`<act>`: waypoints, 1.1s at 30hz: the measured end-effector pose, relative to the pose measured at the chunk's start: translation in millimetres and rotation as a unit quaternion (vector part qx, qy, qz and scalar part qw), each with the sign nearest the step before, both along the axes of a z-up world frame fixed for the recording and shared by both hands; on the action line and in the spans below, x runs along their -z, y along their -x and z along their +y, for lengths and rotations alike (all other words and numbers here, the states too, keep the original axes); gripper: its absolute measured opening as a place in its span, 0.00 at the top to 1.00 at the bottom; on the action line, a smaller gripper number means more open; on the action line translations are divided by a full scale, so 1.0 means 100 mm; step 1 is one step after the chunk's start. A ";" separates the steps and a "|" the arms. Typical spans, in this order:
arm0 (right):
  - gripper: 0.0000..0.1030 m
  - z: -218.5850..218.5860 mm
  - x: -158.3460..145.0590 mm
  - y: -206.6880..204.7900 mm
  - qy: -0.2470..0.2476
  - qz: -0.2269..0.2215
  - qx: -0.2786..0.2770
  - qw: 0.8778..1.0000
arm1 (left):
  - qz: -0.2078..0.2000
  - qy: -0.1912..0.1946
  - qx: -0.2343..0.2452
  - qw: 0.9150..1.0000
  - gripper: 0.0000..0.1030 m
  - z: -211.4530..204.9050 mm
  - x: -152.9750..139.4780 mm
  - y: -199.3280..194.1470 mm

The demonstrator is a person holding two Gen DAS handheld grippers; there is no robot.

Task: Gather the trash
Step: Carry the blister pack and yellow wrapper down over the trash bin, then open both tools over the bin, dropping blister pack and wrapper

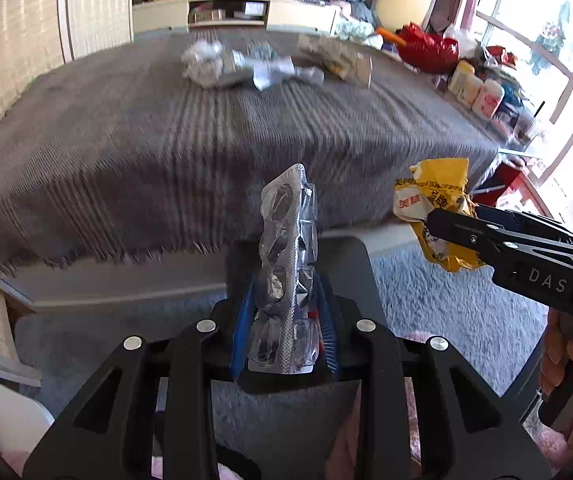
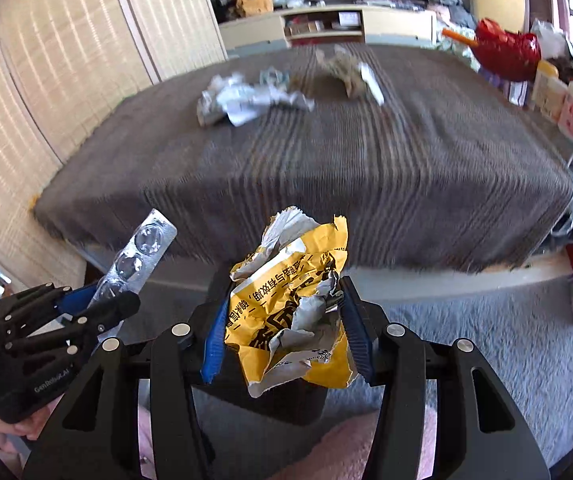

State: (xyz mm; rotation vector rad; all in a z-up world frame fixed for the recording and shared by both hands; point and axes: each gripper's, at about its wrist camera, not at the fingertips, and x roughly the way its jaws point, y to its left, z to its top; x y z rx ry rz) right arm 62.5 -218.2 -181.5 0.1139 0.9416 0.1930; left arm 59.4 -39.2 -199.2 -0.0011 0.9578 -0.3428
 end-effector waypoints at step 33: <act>0.34 0.24 0.42 -0.28 -0.012 0.060 -0.005 0.998 | 0.067 -0.014 -0.004 0.998 0.61 -0.02 0.51 -0.11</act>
